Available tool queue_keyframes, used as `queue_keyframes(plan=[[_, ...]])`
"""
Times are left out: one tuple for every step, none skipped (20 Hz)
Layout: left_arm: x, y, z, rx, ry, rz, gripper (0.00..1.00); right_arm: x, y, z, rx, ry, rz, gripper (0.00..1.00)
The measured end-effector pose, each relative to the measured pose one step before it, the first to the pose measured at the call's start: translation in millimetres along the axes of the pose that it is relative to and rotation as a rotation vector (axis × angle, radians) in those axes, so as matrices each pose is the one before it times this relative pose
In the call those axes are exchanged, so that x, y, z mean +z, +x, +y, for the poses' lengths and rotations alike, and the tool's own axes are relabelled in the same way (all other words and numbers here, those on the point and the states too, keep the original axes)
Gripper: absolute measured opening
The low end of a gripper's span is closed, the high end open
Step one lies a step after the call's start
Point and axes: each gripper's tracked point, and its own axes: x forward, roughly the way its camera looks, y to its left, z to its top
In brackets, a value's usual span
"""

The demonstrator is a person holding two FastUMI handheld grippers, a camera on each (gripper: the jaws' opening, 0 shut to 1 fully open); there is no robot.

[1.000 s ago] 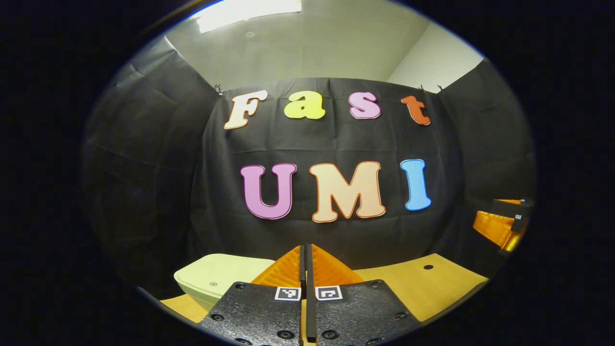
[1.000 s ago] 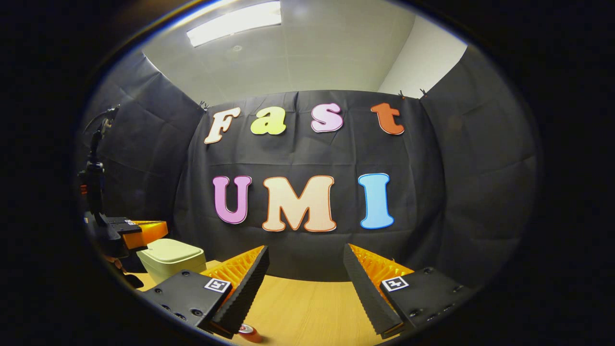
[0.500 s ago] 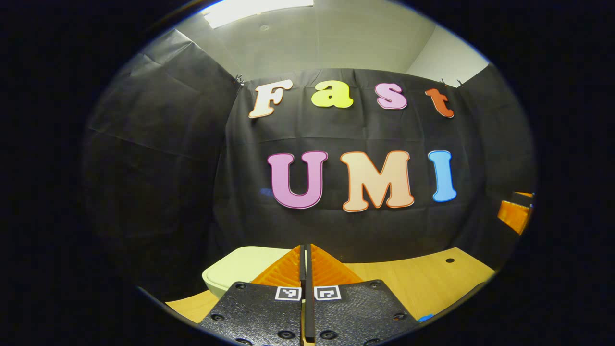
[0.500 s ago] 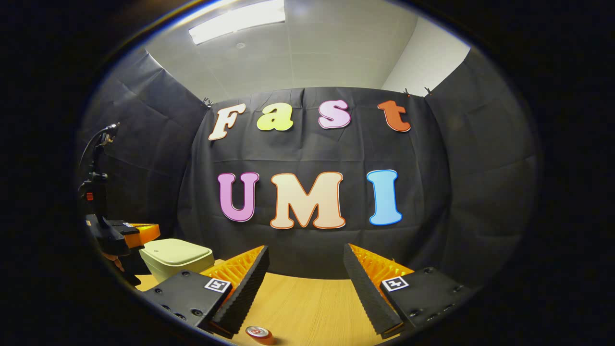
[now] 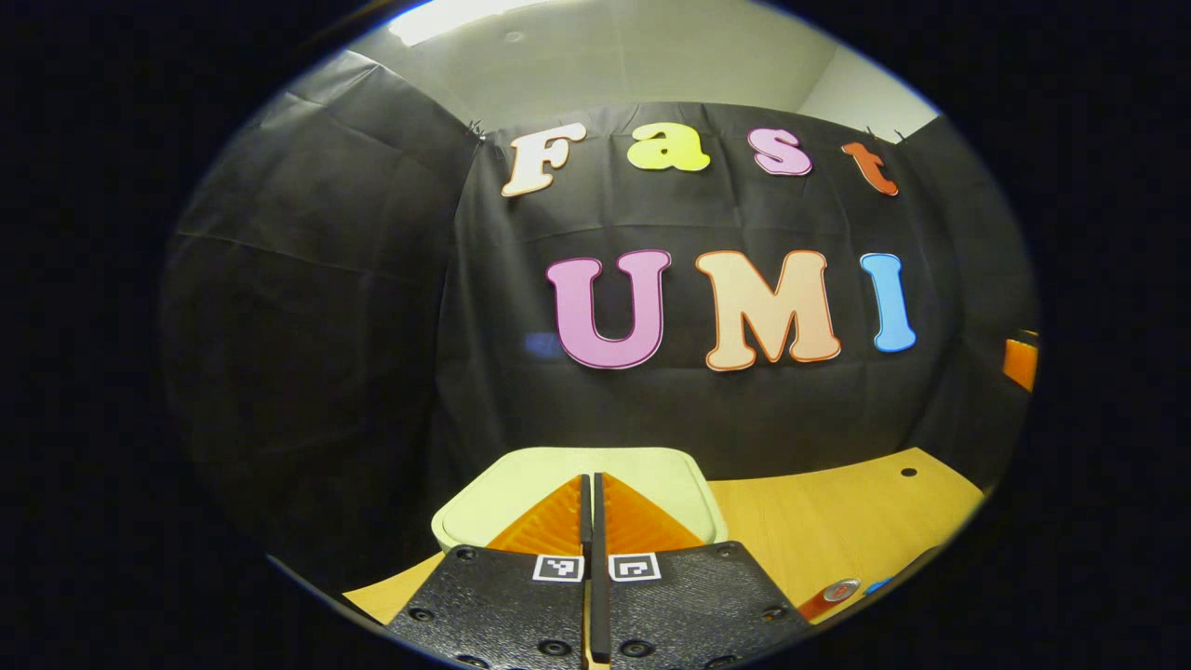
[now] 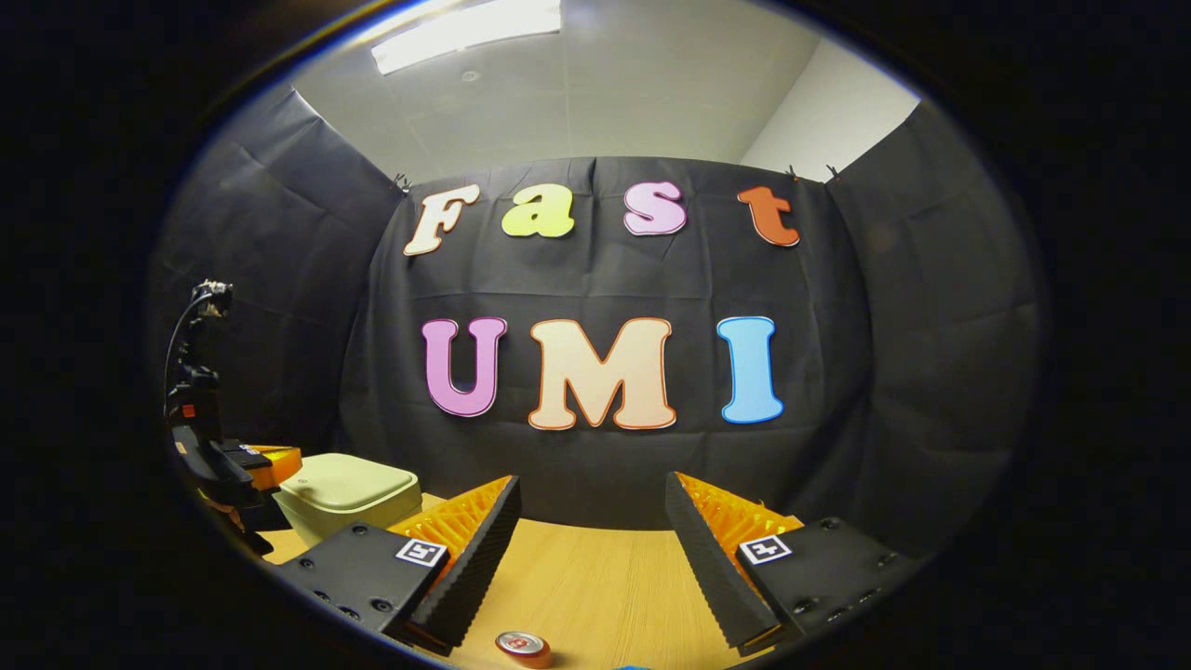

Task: Press the lid of the desktop garbage bin to open it, pick up the crumpled paper on the desktop and throw it into the bin, then pick up the pop can on the desktop and drop it into the bin, and finally close the garbage bin lid.

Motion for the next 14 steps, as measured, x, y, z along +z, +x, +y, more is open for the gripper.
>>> queue_keyframes(plan=[[-5.19,3.02,2.76,-0.00075,-0.00331,0.01141,0.00,-2.20,1.43,2.36,-0.00300,0.00106,0.00635,0.98],[-6.10,1.82,2.94,-0.00010,-0.00270,0.01131,0.00,-3.08,0.73,2.50,-0.00192,0.00118,0.00599,0.99],[-4.60,2.88,2.73,0.00116,-0.00072,0.01093,0.00,-1.75,1.34,2.11,-0.00177,-0.00006,0.00603,0.98],[-5.06,2.10,2.29,-0.00078,-0.00032,0.01184,0.00,-2.82,0.16,2.76,-0.00224,-0.00163,0.00491,0.99],[-4.80,1.50,1.60,-0.00261,-0.00195,0.01179,0.00,-1.23,1.71,1.58,-0.00151,-0.00230,0.00485,0.98],[-5.46,-1.52,-0.29,-0.00429,-0.00369,0.01084,0.00,-1.04,0.35,2.66,0.00013,-0.00256,0.00350,0.98],[3.37,-1.11,0.24,-0.00615,0.00152,-0.01943,0.00,-0.09,0.23,2.04,-0.00060,-0.00313,0.00183,0.98],[-1.57,1.48,-1.44,-0.00650,0.00213,-0.00022,0.00,-0.72,0.76,1.65,0.00041,-0.00336,0.00087,0.98],[-2.11,0.25,0.34,-0.00105,0.00516,0.00305,0.00,-0.87,1.17,1.29,0.00035,-0.00260,0.00291,0.98],[0.63,-1.23,-0.59,-0.00193,-0.00798,-0.01812,0.00,-1.99,-0.68,0.61,0.00202,-0.00048,0.00400,0.98],[-2.08,0.87,1.02,0.00165,-0.03187,-0.00482,0.00,-1.61,0.52,1.74,0.00297,0.00032,0.00476,0.98],[-2.97,-1.30,-0.87,-0.00535,-0.02891,0.00215,0.00,-2.10,0.05,0.57,0.00206,-0.00080,0.00331,0.98],[5.19,1.41,-2.39,-0.00838,0.00390,-0.02051,0.00,-1.18,0.49,0.08,0.00075,-0.00015,0.00274,0.98],[-8.32,-2.69,0.57,-0.00184,0.02377,0.00966,0.00,-1.46,0.04,-0.20,0.00184,0.00398,0.00064,0.98]])
